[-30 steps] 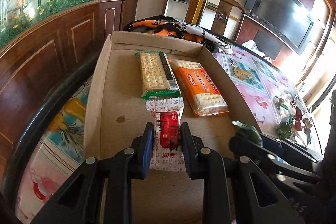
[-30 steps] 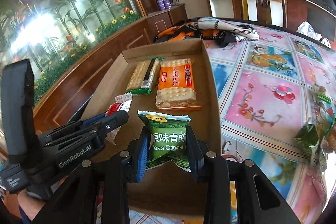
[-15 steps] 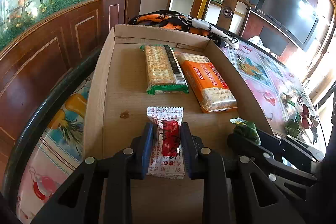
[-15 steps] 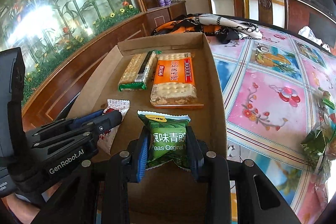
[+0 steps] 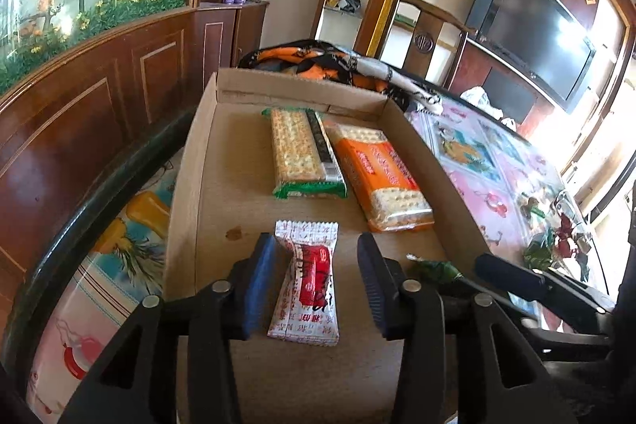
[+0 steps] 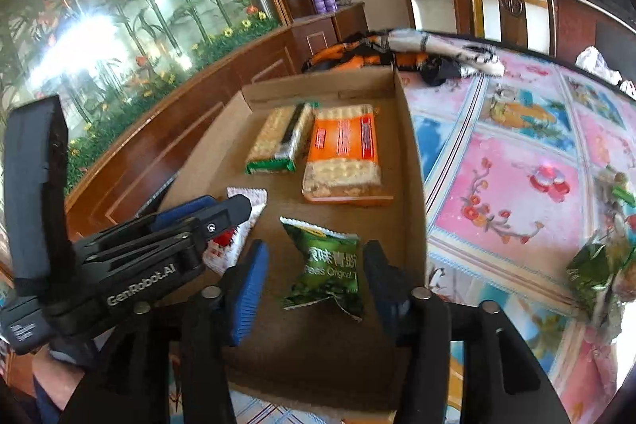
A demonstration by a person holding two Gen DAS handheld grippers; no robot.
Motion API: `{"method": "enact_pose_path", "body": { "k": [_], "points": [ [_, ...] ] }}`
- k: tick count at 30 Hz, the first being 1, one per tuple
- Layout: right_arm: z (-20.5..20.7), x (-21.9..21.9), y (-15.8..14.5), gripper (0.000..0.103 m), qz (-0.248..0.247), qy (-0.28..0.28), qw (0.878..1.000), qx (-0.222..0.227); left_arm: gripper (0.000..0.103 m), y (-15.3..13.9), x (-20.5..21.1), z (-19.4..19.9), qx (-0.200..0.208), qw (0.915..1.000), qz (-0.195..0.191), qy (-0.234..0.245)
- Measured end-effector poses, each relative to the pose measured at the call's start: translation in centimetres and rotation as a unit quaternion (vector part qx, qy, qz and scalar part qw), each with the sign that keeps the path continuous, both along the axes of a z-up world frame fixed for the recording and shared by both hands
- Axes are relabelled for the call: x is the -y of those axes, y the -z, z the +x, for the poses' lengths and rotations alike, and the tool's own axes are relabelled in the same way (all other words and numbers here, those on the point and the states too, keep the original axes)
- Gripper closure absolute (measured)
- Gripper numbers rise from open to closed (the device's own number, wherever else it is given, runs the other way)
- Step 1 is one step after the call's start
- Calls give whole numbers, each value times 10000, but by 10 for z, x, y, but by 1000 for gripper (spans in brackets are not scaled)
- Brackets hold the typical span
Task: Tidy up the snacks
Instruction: 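Release the candy and the peas bag into the box with both tools, then return to the table and grasp a silver foil bag with the right tool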
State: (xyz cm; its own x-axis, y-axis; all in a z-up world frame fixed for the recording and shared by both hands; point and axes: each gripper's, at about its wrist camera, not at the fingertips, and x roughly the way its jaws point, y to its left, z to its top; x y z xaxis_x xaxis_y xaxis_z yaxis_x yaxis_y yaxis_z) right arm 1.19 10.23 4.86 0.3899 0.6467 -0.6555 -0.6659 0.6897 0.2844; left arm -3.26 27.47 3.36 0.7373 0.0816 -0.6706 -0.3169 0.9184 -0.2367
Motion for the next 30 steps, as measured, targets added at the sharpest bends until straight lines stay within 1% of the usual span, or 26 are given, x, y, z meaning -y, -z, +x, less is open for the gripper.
{"method": "enact_pose_path", "body": {
  "k": [1,5,8,10,11,13,17,21,23,24,26,28,30],
  "points": [
    [-1,3,-4,43,63,-8,10000,33,60,-1,0,-1,30,10000,-6,-10],
    [-4,16,-18,43,307,-10,9995,96,60,-3,-1,-1,106,9999,-22,-27],
    [-5,36,-31,41,573,125,9981,178,59,-5,2,-2,175,9998,33,-3],
    [-6,49,-39,29,672,238,9971,249,57,-9,5,-4,268,9996,119,18],
    [-7,56,-42,25,654,336,9968,328,56,-10,7,-5,315,9993,173,37],
    [-8,73,-48,18,560,608,9952,517,48,-14,13,-7,421,9986,311,90],
    [-8,117,-48,18,636,969,9915,592,46,-21,25,-11,600,9963,569,229],
    [-6,175,-43,18,794,1646,9804,730,35,-26,36,-13,736,9934,801,362],
    [-1,204,-40,18,873,1970,9744,649,34,-27,40,-14,752,9925,891,379],
    [3,222,-37,18,903,2165,9706,533,34,-27,42,-14,765,9921,908,406],
    [7,245,-34,18,953,2290,9682,316,34,-27,45,-15,787,9917,917,440],
    [12,268,-28,18,947,2372,9668,38,34,-27,45,-16,779,9924,834,464],
    [17,284,-18,18,812,2469,9655,-180,34,-31,46,-18,742,9943,611,457]
  ]
}}
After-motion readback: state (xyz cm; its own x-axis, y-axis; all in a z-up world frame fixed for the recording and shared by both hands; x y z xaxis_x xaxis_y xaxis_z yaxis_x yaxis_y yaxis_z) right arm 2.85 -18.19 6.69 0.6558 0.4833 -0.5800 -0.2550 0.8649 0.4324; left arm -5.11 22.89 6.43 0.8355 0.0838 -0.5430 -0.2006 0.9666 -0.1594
